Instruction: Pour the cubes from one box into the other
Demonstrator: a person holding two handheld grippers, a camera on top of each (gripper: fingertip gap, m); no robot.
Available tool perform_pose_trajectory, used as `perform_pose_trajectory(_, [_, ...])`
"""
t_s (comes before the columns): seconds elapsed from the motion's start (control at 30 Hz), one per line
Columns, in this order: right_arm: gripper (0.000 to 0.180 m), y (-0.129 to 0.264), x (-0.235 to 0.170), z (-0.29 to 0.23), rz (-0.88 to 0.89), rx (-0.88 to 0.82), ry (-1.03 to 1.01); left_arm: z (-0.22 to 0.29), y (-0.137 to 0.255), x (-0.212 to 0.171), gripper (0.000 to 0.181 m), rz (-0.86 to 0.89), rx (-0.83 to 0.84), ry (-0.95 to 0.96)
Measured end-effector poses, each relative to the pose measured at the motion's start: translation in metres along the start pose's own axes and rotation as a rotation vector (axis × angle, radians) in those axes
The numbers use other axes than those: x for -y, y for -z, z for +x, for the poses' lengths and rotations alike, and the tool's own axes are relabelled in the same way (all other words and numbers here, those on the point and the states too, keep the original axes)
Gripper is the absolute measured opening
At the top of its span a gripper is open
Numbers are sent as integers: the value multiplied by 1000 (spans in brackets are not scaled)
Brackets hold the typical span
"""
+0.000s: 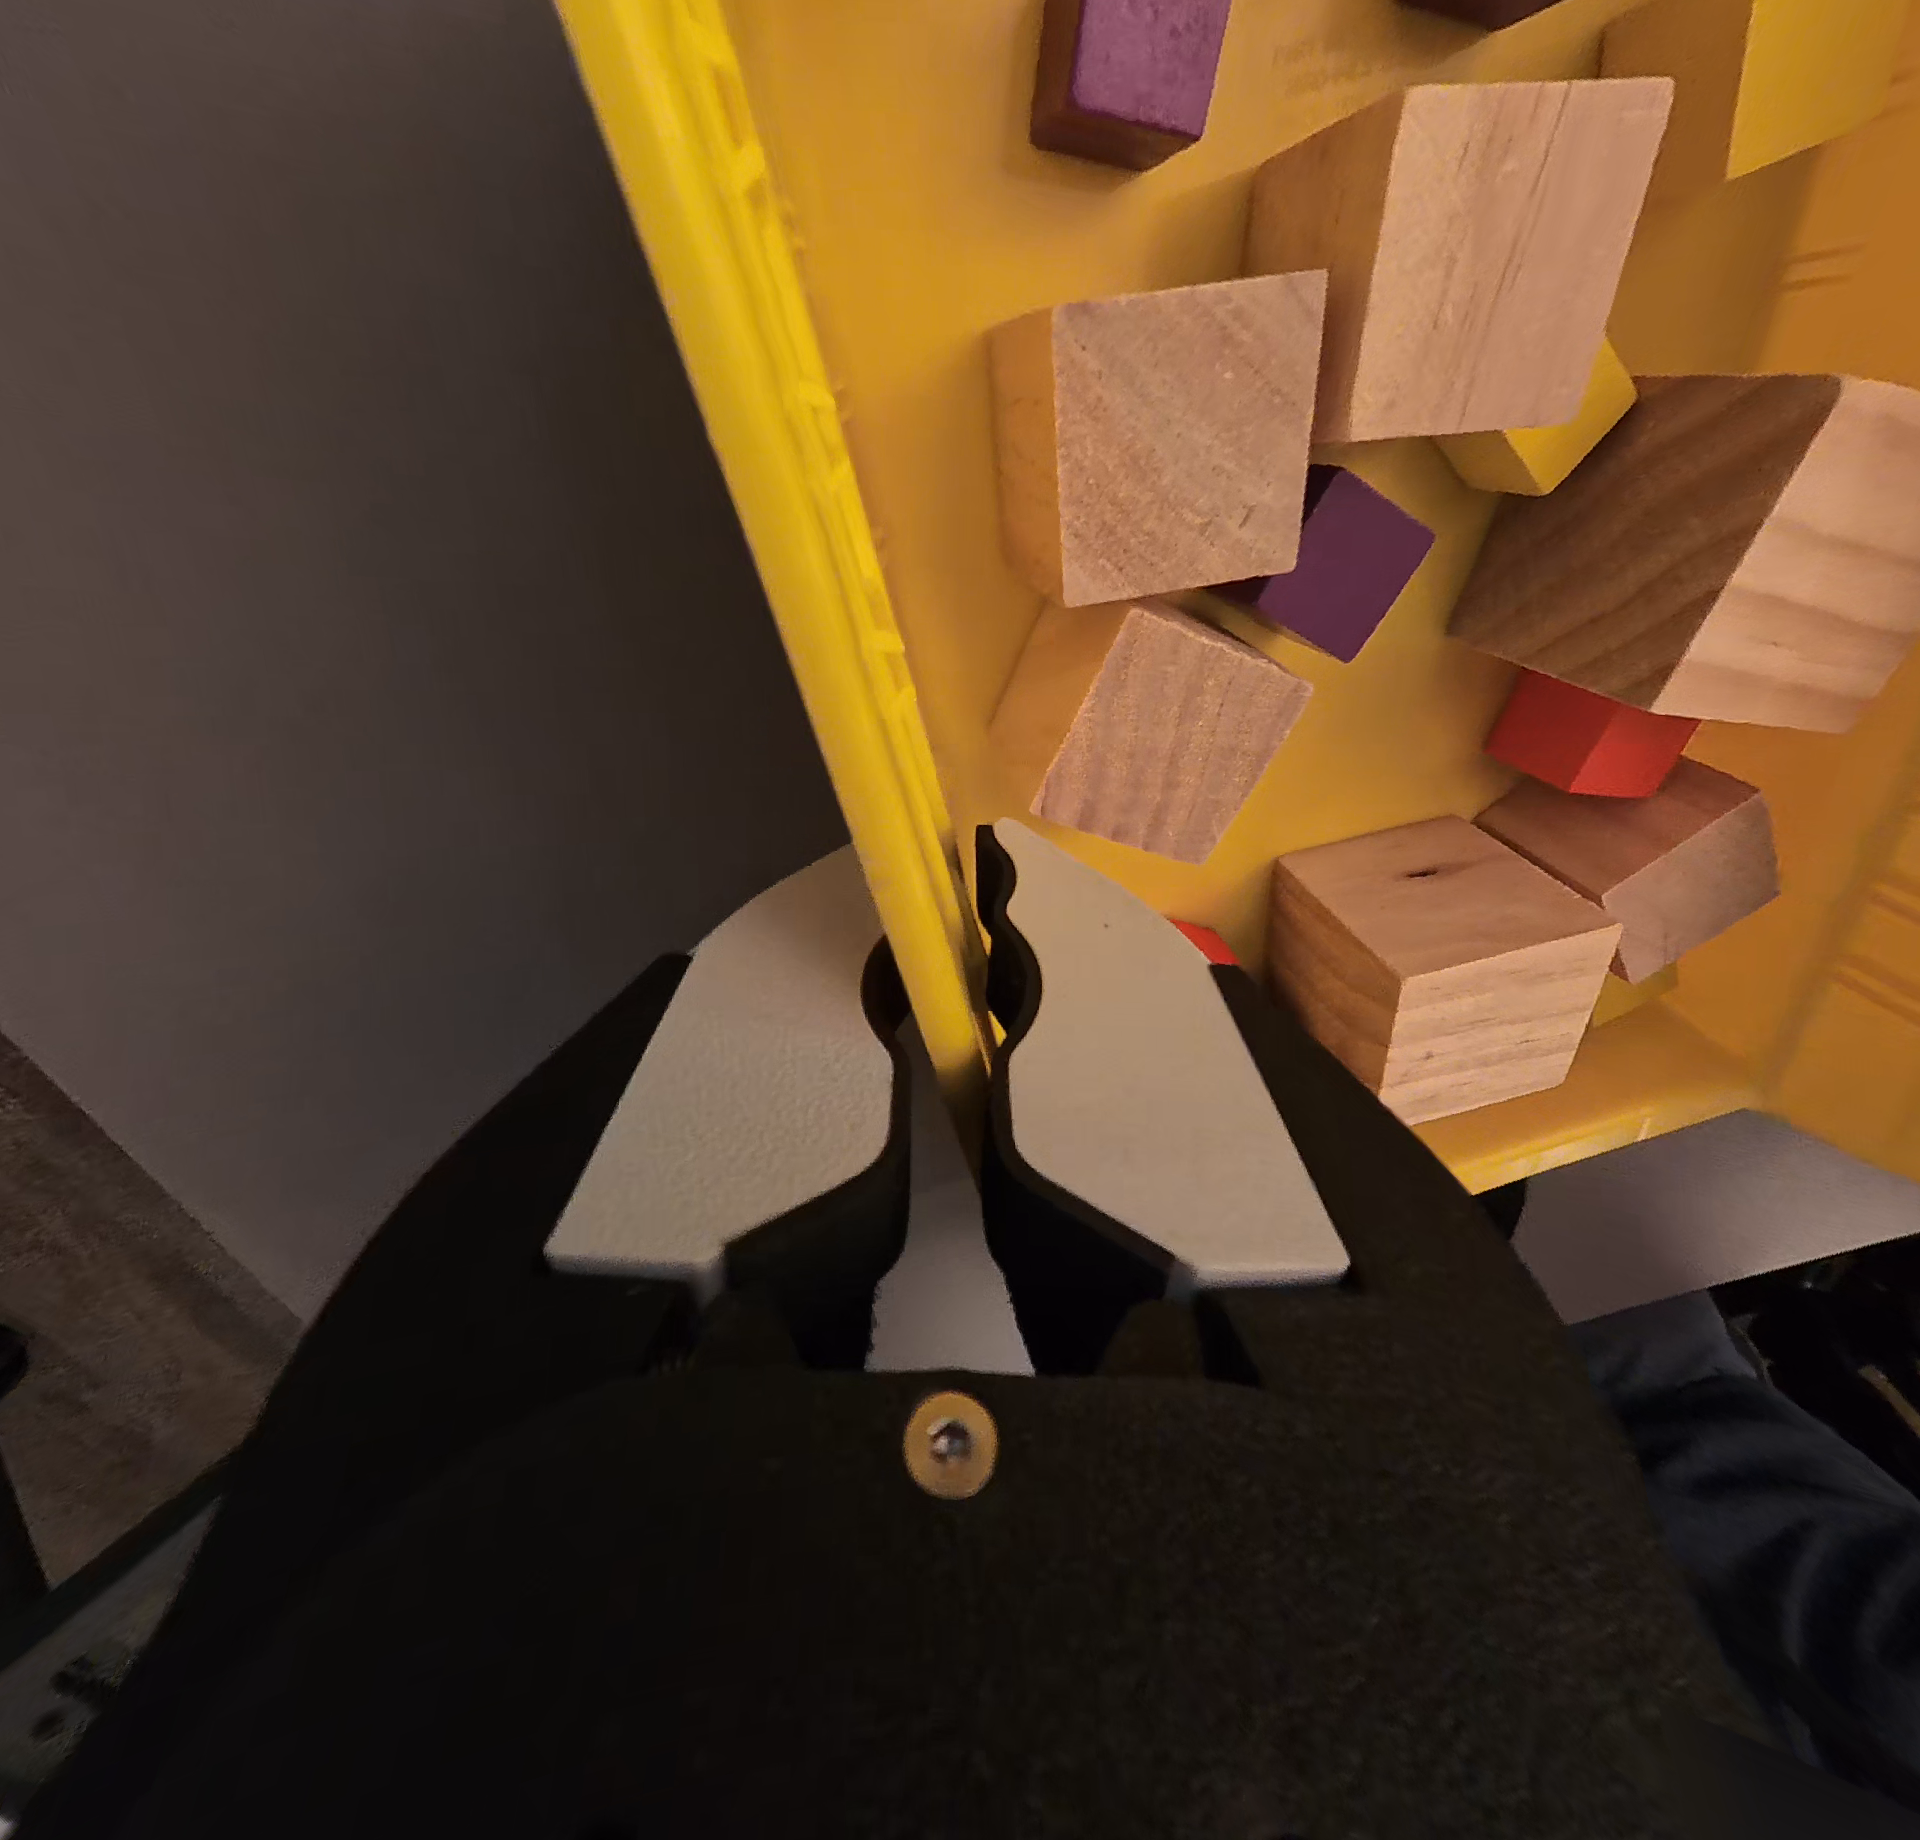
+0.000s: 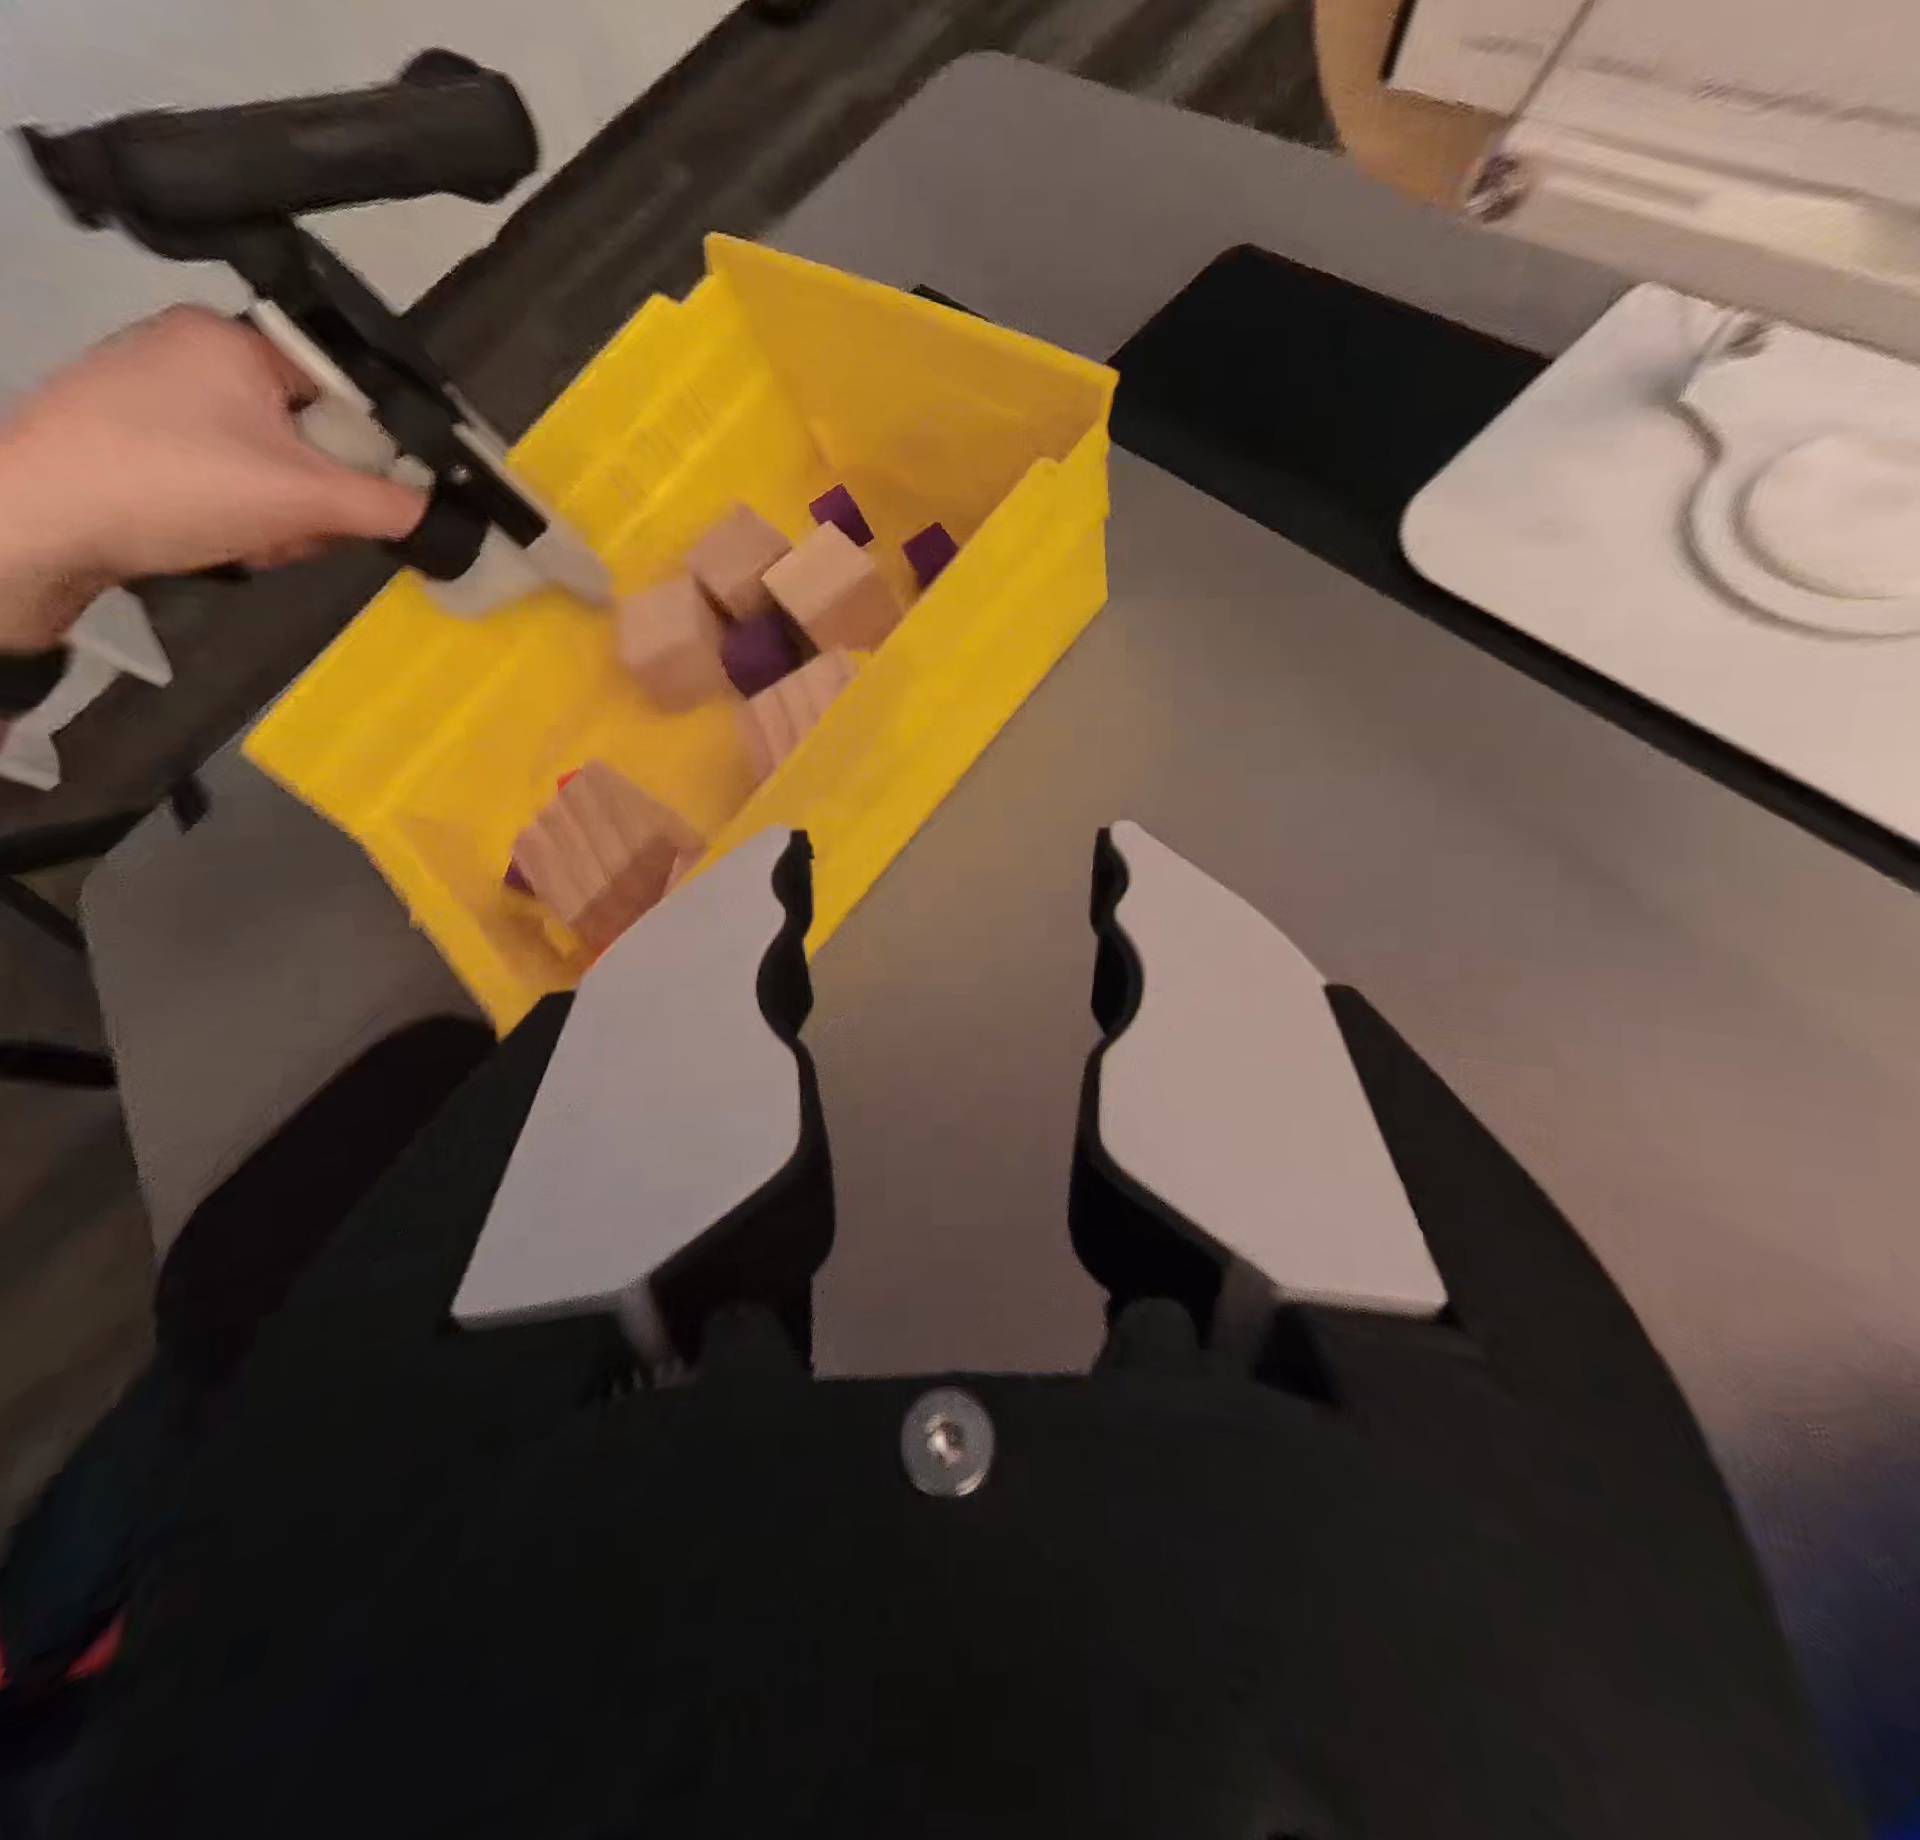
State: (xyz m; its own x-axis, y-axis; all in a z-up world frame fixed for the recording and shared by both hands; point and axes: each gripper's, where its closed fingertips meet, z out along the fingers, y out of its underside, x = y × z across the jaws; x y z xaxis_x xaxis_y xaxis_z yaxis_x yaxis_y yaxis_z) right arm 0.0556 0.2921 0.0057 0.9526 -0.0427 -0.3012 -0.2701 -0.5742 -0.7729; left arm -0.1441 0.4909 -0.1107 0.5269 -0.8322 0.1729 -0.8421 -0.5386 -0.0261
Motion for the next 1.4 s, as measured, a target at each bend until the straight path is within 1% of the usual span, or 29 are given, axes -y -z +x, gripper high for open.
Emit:
perform_pose_trajectory(0.07, [57,-43,-3,-5,-102,-23,-36,1,1,1,10,0,-19,26])
perform_pose_trajectory(0.1, [59,-61,-6,-10,-156,-9,-70,1,1,3,10,10,-32,41])
perform_pose_trajectory(0.2, [64,-96,-9,-33,-245,64,-194,2,2,9,11,43,-90,101])
perform_pose_trajectory(0.27, [63,-107,-11,-19,-290,-60,-167,2,3,16,13,74,-120,128])
perform_pose_trajectory(0.33, [60,-111,-14,3,-361,-216,-116,1,3,22,14,100,-127,148])
perform_pose_trajectory(0.37, [61,-114,-15,4,-388,-231,-136,1,2,24,14,109,-123,155])
perform_pose_trajectory(0.47, [45,-126,-19,-8,-469,-198,-271,-2,1,26,11,117,-73,156])
perform_pose_trajectory(0.57, [31,-134,-31,-8,-579,-286,-253,-6,1,24,6,107,7,124])
perform_pose_trajectory(0.63, [19,-139,-35,-5,-606,-332,-275,-6,0,21,6,90,49,103])
perform_pose_trajectory(0.7, [14,-142,-36,-2,-620,-370,-275,-7,-1,21,6,83,79,99])
perform_pose_trajectory(0.73, [9,-145,-38,-1,-628,-372,-278,-7,-3,20,6,73,89,101])
perform_pose_trajectory(0.87, [7,-150,-44,-1,-654,-345,-321,-7,-5,19,6,60,73,104])
perform_pose_trajectory(0.97, [8,-150,-45,-2,-675,-329,-314,-3,-14,12,5,1,29,117])
perform_pose_trajectory(1.03, [8,-150,-46,-2,-688,-339,-308,-5,-15,14,4,10,51,83])
perform_pose_trajectory(1.1, [8,-150,-47,-1,-692,-347,-300,-5,-15,15,2,13,43,105])
perform_pose_trajectory(1.27, [6,-152,-48,-1,-710,-367,-275,-5,-15,15,2,13,65,90])
perform_pose_trajectory(1.4, [5,-153,-46,2,-670,-319,-277,0,-12,12,3,8,72,84])
